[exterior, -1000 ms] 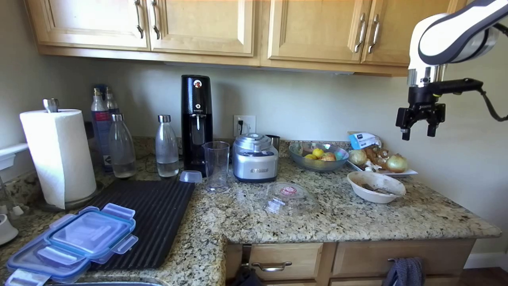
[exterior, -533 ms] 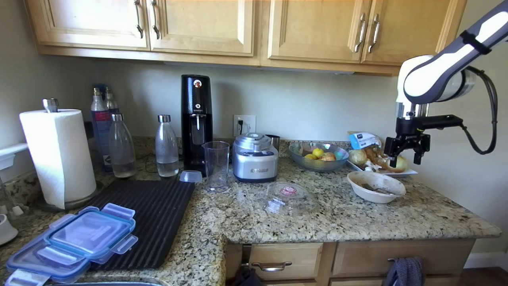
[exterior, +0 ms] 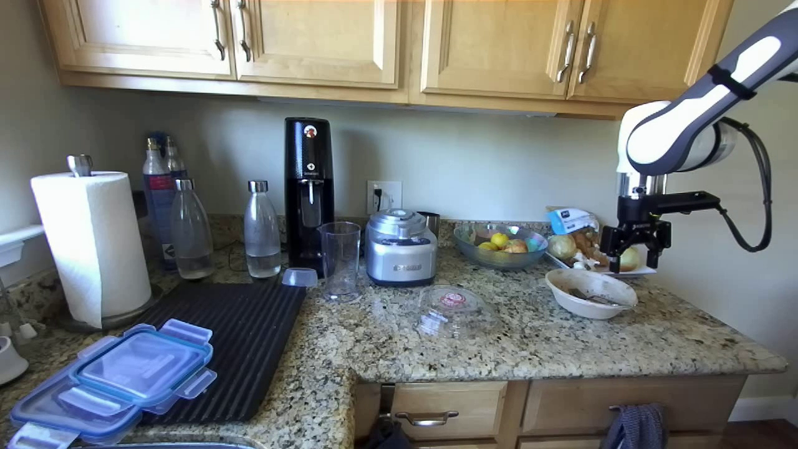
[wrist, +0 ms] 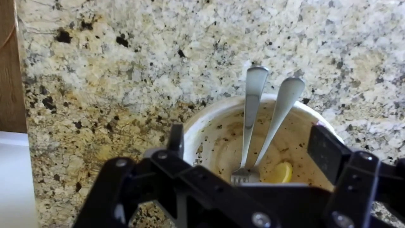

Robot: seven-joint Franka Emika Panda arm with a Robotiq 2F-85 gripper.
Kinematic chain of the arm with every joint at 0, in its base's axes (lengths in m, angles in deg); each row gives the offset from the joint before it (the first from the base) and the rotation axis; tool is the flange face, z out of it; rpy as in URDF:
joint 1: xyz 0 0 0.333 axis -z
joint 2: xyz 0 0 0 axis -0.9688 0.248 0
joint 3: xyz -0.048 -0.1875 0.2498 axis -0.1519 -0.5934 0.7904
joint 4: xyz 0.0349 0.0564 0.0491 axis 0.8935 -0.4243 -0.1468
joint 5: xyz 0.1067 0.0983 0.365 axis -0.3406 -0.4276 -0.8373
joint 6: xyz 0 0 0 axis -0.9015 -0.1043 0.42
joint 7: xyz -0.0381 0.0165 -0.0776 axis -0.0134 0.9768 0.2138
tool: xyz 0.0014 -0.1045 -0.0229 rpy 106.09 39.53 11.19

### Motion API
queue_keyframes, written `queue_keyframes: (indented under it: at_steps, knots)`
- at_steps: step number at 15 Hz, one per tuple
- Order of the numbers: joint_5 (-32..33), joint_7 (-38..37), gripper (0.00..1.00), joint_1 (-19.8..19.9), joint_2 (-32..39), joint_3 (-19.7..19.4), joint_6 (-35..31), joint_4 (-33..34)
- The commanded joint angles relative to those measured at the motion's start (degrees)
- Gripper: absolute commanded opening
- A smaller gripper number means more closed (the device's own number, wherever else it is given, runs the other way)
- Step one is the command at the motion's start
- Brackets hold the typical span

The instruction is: Pick the forks from the bowl and put it on the counter, then unstack the bowls

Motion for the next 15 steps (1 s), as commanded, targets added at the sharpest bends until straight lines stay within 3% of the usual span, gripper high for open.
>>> queue_keyframes:
  at_steps: [1,14,15]
  knots:
    - [-1.3,4.0,1.00,-1.0,3.2,-0.4,-2.8,0.8]
    - [-3.9,14.1,0.97,0.5,17.3,0.1,-5.7,10.0]
    - [-4.1,14.4,0.82,0.5,17.8,0.1,-5.7,10.6]
